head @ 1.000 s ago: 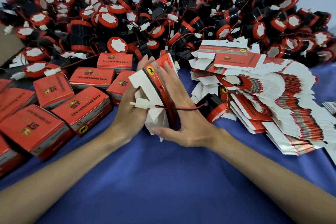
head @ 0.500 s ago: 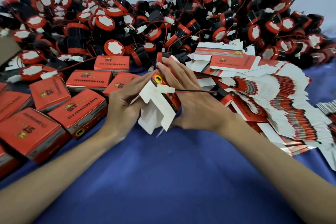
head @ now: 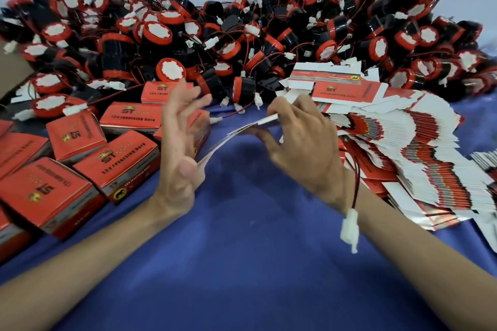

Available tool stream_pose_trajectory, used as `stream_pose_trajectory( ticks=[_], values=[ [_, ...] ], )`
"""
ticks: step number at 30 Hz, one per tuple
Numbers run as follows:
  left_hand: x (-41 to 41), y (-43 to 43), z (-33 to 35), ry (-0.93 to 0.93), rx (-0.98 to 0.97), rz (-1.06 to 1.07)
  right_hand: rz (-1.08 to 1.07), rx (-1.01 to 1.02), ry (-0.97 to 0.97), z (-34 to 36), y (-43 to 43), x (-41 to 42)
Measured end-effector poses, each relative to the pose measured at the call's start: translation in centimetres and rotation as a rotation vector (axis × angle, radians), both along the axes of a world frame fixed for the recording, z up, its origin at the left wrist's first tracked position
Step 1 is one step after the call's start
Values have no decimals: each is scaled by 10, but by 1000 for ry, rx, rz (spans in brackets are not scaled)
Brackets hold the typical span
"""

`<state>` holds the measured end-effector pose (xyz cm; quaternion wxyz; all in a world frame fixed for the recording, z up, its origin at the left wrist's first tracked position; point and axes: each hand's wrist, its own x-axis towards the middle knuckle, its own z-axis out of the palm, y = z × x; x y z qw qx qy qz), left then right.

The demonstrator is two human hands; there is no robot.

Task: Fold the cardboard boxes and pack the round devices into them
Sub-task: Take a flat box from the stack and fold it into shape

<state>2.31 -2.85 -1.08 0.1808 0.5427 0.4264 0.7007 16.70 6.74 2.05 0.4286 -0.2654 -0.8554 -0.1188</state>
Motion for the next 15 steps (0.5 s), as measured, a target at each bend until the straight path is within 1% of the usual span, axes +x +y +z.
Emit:
stream_pose_trajectory(
  ticks=[3, 6, 8, 11, 13, 15],
  values=[
    [-3, 2, -1, -69, 82, 131, 45, -51, 62, 3, 8, 1],
    [-2, 2, 0, -110, 67, 132, 144, -207, 94, 3, 8, -2],
    [-3, 1, 1, -179, 58, 115, 193, -298, 164, 5, 6, -3],
    [-5, 1, 0, -268, -2, 98, 263, -414, 315, 11, 4, -4],
    [-3, 3, 1, -253, -64, 78, 371, -538, 355, 11, -1, -4],
    [1, 5, 2, -224, -110, 61, 475, -663, 352, 4, -9, -6]
  ],
)
